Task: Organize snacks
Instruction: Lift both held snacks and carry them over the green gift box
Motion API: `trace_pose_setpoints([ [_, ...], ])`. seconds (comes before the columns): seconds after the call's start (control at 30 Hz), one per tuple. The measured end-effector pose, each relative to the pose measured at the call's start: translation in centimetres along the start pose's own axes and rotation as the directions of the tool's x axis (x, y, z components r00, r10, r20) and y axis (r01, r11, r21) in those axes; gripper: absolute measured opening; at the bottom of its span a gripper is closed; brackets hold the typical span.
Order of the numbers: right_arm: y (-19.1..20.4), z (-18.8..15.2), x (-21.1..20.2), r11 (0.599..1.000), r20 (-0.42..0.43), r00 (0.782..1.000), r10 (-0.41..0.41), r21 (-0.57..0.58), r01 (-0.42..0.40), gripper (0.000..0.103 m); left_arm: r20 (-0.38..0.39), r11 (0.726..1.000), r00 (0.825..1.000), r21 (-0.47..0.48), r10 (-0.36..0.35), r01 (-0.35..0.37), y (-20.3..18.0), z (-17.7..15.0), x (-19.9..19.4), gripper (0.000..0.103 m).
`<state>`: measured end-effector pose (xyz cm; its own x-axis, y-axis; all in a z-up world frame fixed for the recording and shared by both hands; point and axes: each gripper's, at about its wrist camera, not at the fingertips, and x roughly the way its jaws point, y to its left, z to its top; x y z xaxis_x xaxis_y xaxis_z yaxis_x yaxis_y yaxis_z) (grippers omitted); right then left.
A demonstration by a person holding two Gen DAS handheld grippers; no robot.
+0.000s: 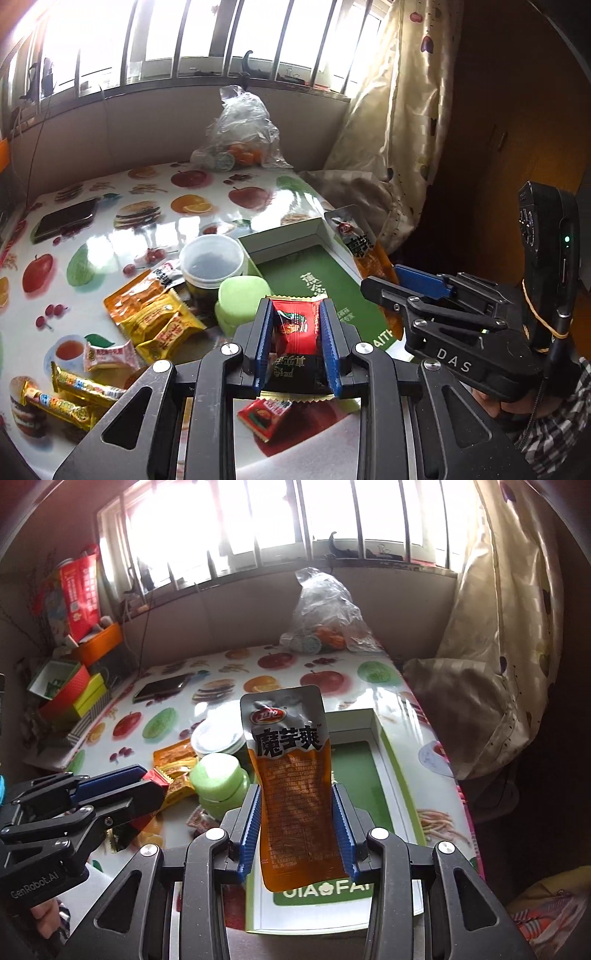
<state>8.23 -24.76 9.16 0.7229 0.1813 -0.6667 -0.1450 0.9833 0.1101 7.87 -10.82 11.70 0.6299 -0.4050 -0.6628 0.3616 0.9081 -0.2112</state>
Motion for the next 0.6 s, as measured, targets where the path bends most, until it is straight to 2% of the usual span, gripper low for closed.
trace_pose_setpoints([
  [0.27,-4.0,-0.8,1.7,0.997,-0.045,0.997,-0.06,0.055,0.062,0.036,-0.051,0.999,0.998,0.015,-0.046,0.047,-2.1,0.9,3.4,0.027],
  [0.6,-6.0,-1.6,3.7,0.993,-0.09,0.993,-0.077,0.083,0.085,0.036,-0.105,0.998,0.993,0.028,-0.046,0.049,-3.5,0.8,6.6,0.027],
])
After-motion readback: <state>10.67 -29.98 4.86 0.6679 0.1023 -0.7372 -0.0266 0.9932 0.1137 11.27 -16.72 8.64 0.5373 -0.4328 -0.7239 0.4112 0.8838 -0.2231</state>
